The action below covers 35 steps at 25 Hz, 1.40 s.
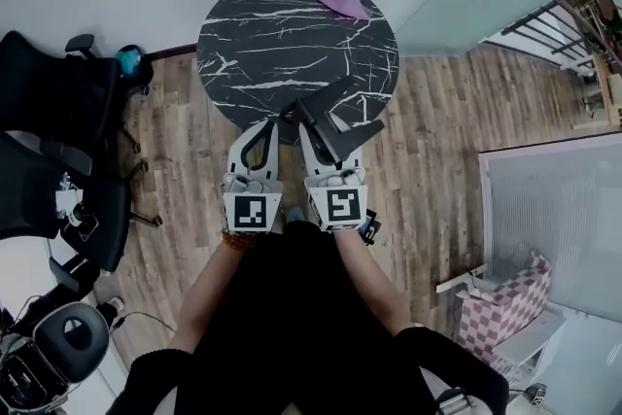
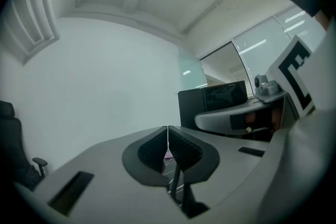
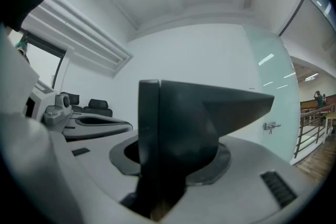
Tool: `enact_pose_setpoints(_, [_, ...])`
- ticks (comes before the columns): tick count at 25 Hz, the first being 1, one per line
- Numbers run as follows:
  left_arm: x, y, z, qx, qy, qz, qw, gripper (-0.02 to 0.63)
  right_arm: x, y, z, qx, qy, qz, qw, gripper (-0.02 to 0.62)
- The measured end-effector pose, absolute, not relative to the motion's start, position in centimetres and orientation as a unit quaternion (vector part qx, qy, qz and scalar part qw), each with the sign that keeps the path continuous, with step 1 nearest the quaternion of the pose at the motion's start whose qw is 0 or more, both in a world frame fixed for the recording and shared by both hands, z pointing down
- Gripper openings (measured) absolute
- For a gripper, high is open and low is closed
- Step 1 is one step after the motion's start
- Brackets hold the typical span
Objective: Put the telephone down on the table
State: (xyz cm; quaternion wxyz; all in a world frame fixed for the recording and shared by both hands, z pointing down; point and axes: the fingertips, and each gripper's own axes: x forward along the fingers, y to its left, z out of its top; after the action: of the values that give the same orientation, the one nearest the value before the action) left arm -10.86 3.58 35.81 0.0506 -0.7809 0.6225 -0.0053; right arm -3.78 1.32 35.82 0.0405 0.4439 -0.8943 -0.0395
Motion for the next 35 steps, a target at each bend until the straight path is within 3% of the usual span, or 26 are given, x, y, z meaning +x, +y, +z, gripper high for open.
enact_pose_setpoints(14, [-13.6, -2.4, 37.0, -0.816, 0.578, -0.005, 0.020, 0.015, -6.7, -3.9, 36.9, 0.490, -0.869, -0.031, 0.068, 0.181])
enact_pose_setpoints(35, [-13.1, -19.5, 38.4, -0.783, 0.612, -0.080, 0.069, 0.015, -7.4, -21.2, 39.8, 0.418, -0.907, -0.010, 0.049, 0.181])
